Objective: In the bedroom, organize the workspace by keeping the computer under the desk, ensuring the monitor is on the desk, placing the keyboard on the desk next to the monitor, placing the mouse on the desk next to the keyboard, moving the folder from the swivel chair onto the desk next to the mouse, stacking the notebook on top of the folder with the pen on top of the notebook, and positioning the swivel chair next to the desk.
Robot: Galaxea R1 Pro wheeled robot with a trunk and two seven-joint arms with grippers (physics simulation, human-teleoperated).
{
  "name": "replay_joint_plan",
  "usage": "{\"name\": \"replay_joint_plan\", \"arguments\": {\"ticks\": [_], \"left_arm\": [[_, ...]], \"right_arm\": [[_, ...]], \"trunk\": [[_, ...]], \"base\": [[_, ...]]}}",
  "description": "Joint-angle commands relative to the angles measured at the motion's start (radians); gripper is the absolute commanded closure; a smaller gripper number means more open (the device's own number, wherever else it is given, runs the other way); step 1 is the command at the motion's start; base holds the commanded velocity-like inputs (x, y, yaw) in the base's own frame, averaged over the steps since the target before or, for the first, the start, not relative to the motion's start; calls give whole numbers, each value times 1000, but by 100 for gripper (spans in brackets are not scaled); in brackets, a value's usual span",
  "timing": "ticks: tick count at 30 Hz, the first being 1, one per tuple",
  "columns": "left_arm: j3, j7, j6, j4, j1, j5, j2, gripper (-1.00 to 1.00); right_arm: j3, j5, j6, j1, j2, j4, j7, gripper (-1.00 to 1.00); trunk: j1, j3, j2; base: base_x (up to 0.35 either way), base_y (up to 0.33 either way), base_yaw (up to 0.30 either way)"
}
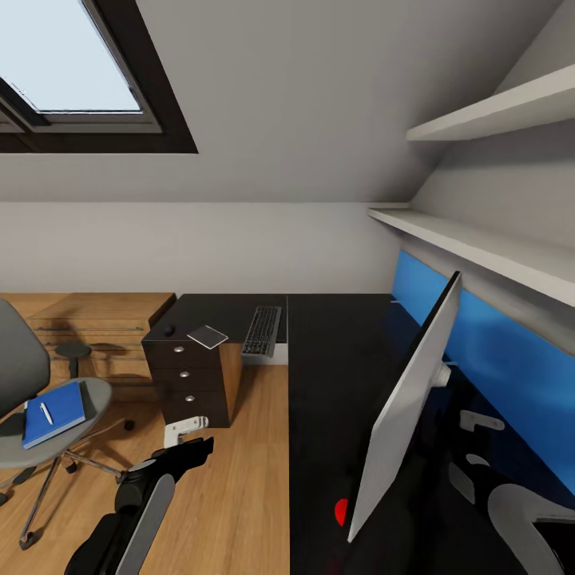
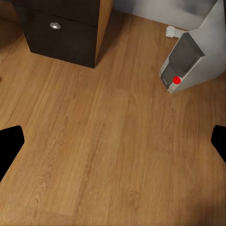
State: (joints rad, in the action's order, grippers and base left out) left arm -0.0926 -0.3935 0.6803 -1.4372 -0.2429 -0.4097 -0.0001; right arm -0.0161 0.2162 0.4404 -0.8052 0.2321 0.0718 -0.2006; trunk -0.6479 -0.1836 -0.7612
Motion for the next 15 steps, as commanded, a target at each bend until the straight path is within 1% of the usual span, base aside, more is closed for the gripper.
{"name": "replay_joint_plan", "arguments": {"ticks": [1, 5, 10, 15], "left_arm": [[-1, -10, 2, -1, -1, -11, 0, -100], [-1, -10, 2, -1, -1, -11, 0, -100], [-1, -10, 2, -1, -1, -11, 0, -100], [-1, -9, 2, -1, -1, -11, 0, -100]], "right_arm": [[8, 0, -2, 0, -50, -89, 4, 100], [8, 0, -2, 0, -50, -89, 4, 100], [8, 1, -2, 0, -49, -89, 1, 100], [9, 2, -2, 0, -48, -89, 0, 100]], "trunk": [[0, -2, -1], [0, -2, -1], [0, -2, -1], [0, -2, -1]], "base": [[0, 0, 0], [0, -18, 0], [0, -139, 0], [0, -33, 0]]}}
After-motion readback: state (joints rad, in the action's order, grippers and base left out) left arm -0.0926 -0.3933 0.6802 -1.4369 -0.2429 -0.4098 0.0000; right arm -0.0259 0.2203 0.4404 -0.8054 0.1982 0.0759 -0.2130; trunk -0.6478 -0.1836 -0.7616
